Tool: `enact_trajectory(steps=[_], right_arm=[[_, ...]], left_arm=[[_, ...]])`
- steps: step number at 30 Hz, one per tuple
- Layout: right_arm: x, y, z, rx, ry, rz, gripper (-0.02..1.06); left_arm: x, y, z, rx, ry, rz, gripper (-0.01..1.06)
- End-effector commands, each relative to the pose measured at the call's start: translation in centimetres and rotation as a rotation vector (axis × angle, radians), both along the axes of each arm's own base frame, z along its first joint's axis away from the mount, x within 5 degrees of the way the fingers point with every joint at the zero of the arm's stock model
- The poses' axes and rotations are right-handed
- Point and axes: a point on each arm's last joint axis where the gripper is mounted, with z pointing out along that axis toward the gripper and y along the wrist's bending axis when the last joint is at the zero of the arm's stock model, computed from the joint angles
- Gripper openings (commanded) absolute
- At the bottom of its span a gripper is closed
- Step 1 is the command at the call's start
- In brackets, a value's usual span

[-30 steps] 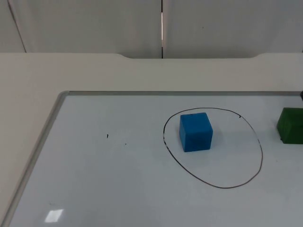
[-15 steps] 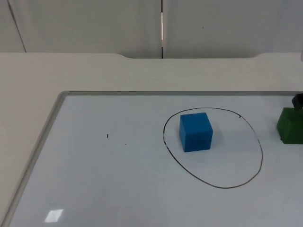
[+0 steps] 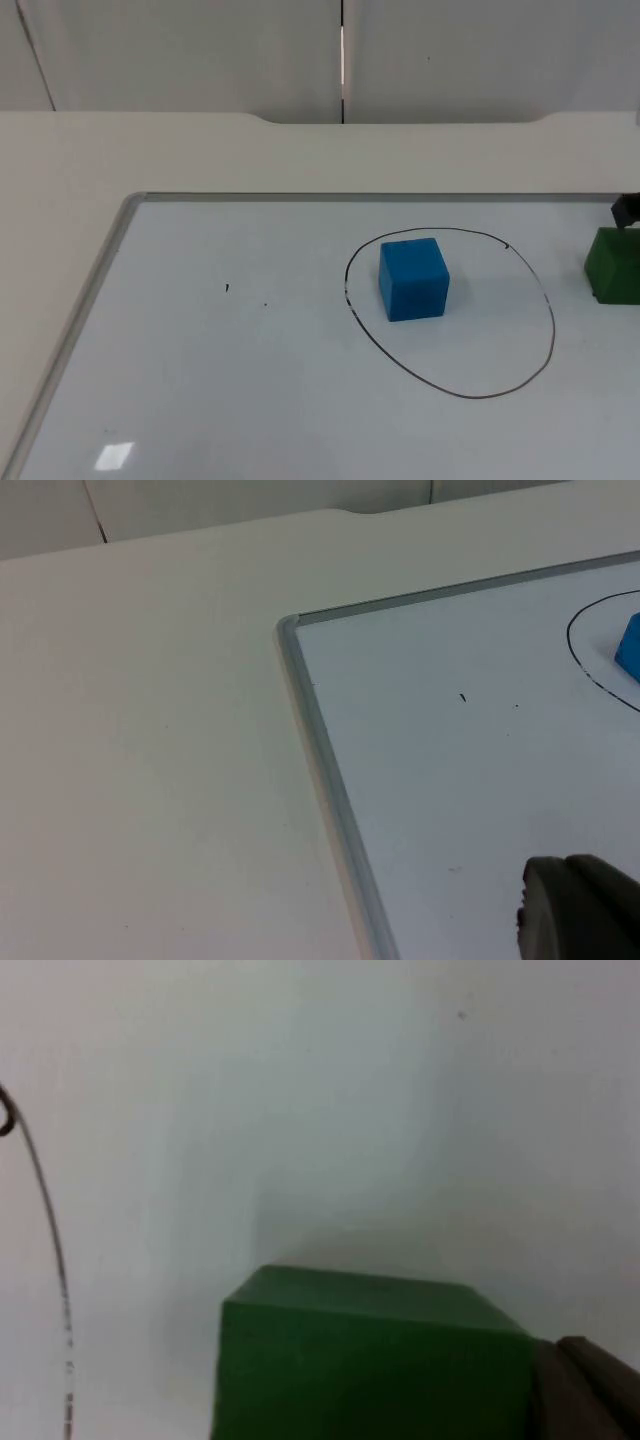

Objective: Push the two cubes into the marked area.

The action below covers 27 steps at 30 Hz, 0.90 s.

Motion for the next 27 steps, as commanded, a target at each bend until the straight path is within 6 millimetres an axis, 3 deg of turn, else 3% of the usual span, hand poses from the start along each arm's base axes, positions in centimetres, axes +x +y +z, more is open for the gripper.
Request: enact_trajectory(steps=[1, 12, 27], right_arm=[[0.0, 0.5, 0.0, 0.000, 0.001, 0.014, 0.00], [0.0, 3.2, 0.2, 0.004, -0.030, 0.084, 0.00], [-0.1, 3.6, 0.2, 0.012, -0.028, 0.083, 0.00]], left_arm=[[0.0, 0.0, -0.2, -0.002, 0.006, 0.011, 0.00], [0.0, 0.0, -0.2, -0.002, 0.006, 0.011, 0.00], [0.0, 0.0, -0.2, -0.002, 0.006, 0.011, 0.00]])
